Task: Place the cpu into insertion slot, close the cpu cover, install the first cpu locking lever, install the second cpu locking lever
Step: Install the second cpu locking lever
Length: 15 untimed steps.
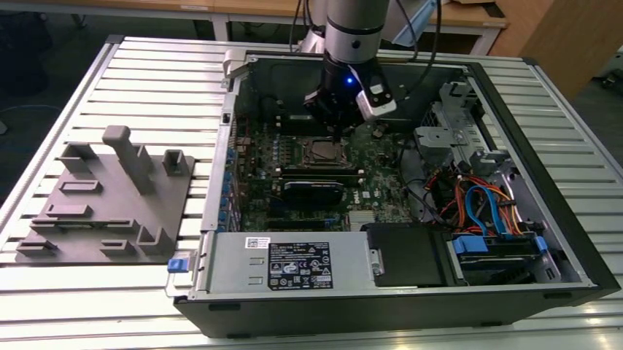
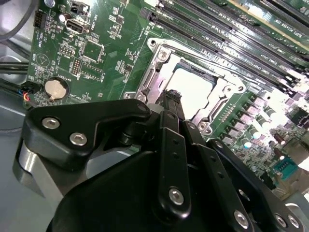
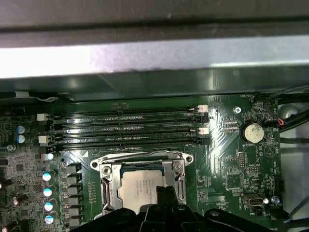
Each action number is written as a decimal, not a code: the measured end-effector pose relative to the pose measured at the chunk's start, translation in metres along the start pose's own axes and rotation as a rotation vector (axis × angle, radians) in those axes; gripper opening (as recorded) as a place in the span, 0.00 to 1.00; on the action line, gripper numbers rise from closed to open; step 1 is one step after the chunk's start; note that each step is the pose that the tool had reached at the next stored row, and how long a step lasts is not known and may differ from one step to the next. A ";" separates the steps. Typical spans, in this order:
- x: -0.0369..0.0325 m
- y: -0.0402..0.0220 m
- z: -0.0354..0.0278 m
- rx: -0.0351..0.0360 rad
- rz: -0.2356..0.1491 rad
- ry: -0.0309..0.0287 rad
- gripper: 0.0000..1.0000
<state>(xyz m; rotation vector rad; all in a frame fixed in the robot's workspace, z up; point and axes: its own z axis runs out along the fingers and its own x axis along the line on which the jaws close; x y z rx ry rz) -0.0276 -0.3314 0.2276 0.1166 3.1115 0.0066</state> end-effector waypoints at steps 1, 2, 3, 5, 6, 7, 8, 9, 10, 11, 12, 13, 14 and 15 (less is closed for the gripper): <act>0.0000 0.0000 -0.0014 0.0001 0.000 0.0001 0.10; -0.0001 0.0000 -0.0028 0.0005 0.000 0.0000 0.10; -0.0001 0.0000 -0.0038 0.0012 0.000 0.0000 0.10; -0.0002 0.0001 -0.0042 0.0035 0.000 -0.0004 0.10; -0.0001 -0.0002 -0.0043 0.0042 0.000 -0.0003 0.10; -0.0002 -0.0007 -0.0043 0.0044 0.000 -0.0004 0.10; -0.0002 -0.0012 -0.0043 0.0046 0.000 -0.0003 0.10; -0.0003 -0.0022 -0.0044 0.0047 0.000 -0.0003 0.10; -0.0003 -0.0032 -0.0044 0.0048 0.000 -0.0003 0.10; -0.0004 -0.0041 -0.0043 0.0048 0.000 -0.0003 0.10; -0.0005 -0.0050 -0.0043 0.0050 0.000 -0.0003 0.10; -0.0006 -0.0059 -0.0043 0.0054 0.000 -0.0004 0.10; -0.0006 -0.0069 -0.0043 0.0057 0.000 -0.0004 0.10; -0.0007 -0.0077 -0.0043 0.0063 0.000 -0.0005 0.10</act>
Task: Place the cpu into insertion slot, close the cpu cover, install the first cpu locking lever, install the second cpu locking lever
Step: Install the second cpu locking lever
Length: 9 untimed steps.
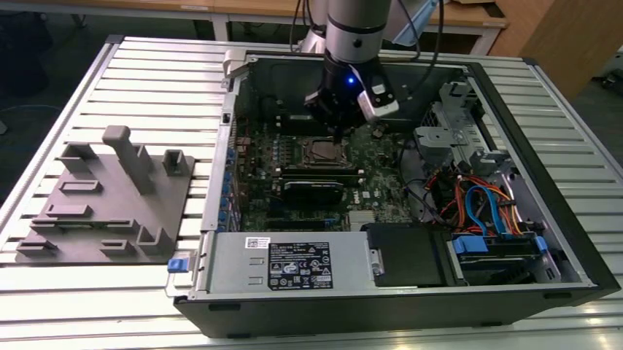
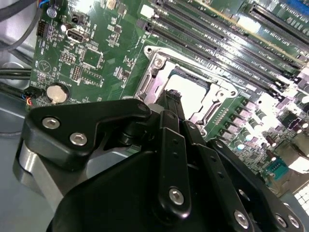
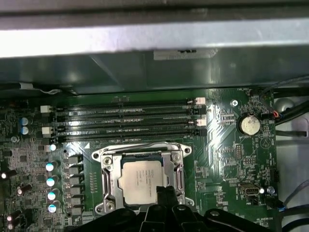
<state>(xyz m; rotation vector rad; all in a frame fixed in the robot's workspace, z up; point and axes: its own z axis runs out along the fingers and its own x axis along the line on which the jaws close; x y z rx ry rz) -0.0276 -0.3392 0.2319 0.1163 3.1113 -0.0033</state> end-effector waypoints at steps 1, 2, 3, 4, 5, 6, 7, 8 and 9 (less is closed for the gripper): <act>-0.0001 -0.0007 0.0000 0.0005 0.000 0.0000 0.10; -0.0001 -0.0013 0.0000 0.0012 0.000 -0.0001 0.10; -0.0001 -0.0016 0.0001 0.0018 0.000 -0.0002 0.10; -0.0001 -0.0019 0.0001 0.0022 0.000 -0.0002 0.10; -0.0001 -0.0020 0.0000 0.0025 0.000 -0.0002 0.10; -0.0002 -0.0020 0.0000 0.0026 0.000 -0.0003 0.10; -0.0002 -0.0022 0.0000 0.0026 0.000 -0.0002 0.10; -0.0002 -0.0023 0.0000 0.0027 0.000 -0.0002 0.10; -0.0002 -0.0023 0.0000 0.0027 0.000 -0.0002 0.10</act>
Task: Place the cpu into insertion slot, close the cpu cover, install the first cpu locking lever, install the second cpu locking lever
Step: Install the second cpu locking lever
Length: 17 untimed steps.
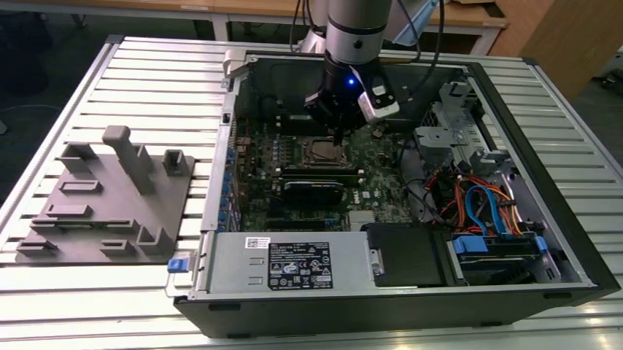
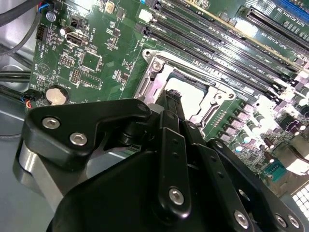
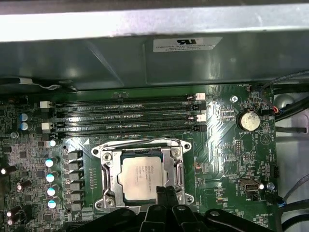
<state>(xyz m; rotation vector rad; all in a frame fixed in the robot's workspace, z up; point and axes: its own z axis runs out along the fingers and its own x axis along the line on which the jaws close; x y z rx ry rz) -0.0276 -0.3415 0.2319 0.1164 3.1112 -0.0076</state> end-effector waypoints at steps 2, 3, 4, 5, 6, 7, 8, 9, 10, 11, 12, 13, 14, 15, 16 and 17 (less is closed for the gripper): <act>0.0000 -0.0005 0.0000 0.0002 0.000 0.0000 0.10; -0.0001 -0.0010 0.0000 0.0006 0.000 0.0000 0.10; -0.0001 -0.0015 0.0000 0.0008 0.000 -0.0001 0.10; -0.0002 -0.0022 0.0000 0.0013 0.000 -0.0001 0.10; -0.0002 -0.0030 0.0000 0.0018 0.000 -0.0001 0.10; -0.0003 -0.0038 0.0001 0.0021 0.000 -0.0002 0.10; -0.0004 -0.0047 0.0001 0.0025 0.000 -0.0002 0.10; -0.0004 -0.0053 0.0001 0.0030 0.000 -0.0002 0.10; -0.0004 -0.0055 0.0001 0.0033 0.000 -0.0003 0.10; -0.0004 -0.0055 0.0001 0.0033 0.000 -0.0003 0.10; -0.0004 -0.0057 0.0001 0.0035 0.000 -0.0003 0.10; -0.0004 -0.0058 0.0001 0.0034 0.000 -0.0003 0.10; -0.0004 -0.0058 0.0001 0.0035 0.000 -0.0003 0.10; -0.0004 -0.0058 0.0001 0.0034 0.000 -0.0003 0.10; -0.0004 -0.0058 0.0001 0.0035 0.000 -0.0003 0.10; -0.0004 -0.0058 0.0001 0.0035 0.000 -0.0002 0.10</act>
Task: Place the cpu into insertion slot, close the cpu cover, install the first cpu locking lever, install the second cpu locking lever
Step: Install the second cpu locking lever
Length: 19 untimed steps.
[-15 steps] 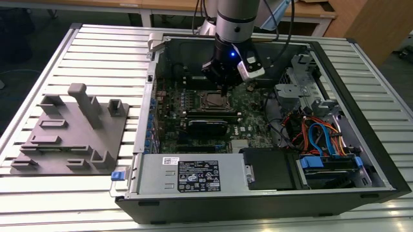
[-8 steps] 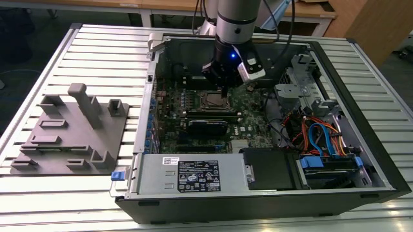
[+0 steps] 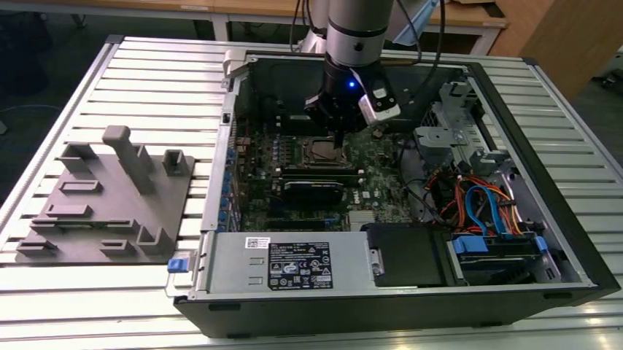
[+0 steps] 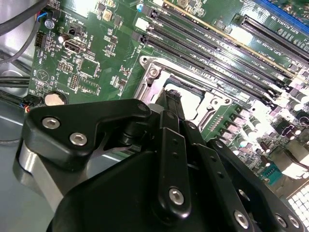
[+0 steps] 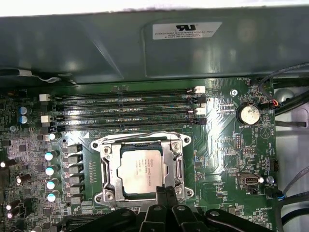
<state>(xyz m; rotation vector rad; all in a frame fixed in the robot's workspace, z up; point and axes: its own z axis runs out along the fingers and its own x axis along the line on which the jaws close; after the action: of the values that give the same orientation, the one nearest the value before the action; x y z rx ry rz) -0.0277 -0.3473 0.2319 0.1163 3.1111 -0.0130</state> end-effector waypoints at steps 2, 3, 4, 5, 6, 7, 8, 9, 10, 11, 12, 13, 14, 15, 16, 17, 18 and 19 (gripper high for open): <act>0.0000 0.0000 0.0000 0.0000 0.000 0.0000 0.10; 0.0000 0.0000 0.0000 -0.0001 0.000 0.0000 0.10; 0.0000 0.0000 0.0000 -0.0001 0.000 0.0000 0.10; 0.0000 0.0000 0.0000 -0.0001 0.000 -0.0001 0.10; 0.0000 -0.0004 0.0000 0.0000 0.000 0.0000 0.10; -0.0001 -0.0013 0.0000 0.0000 0.000 0.0000 0.10; -0.0002 -0.0027 0.0000 0.0000 0.000 0.0000 0.10; -0.0003 -0.0042 0.0001 -0.0001 0.000 0.0000 0.10; -0.0004 -0.0057 0.0000 0.0001 0.000 0.0001 0.10; -0.0006 -0.0076 0.0000 0.0001 0.000 0.0003 0.10; -0.0007 -0.0094 0.0001 -0.0001 0.000 0.0005 0.10; -0.0008 -0.0110 0.0001 -0.0002 0.000 0.0012 0.10; -0.0010 -0.0131 0.0002 -0.0002 0.000 0.0022 0.10; -0.0013 -0.0149 0.0002 -0.0004 0.000 0.0040 0.10; -0.0015 -0.0164 0.0002 -0.0008 0.000 0.0068 0.10; -0.0018 -0.0175 0.0002 -0.0016 0.000 0.0089 0.10; -0.0019 -0.0180 0.0002 -0.0017 0.000 0.0098 0.10; -0.0019 -0.0180 0.0002 -0.0018 0.000 0.0099 0.10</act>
<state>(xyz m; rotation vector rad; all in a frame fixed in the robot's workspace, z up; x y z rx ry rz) -0.0271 -0.3654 0.2319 0.1166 3.1209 -0.0097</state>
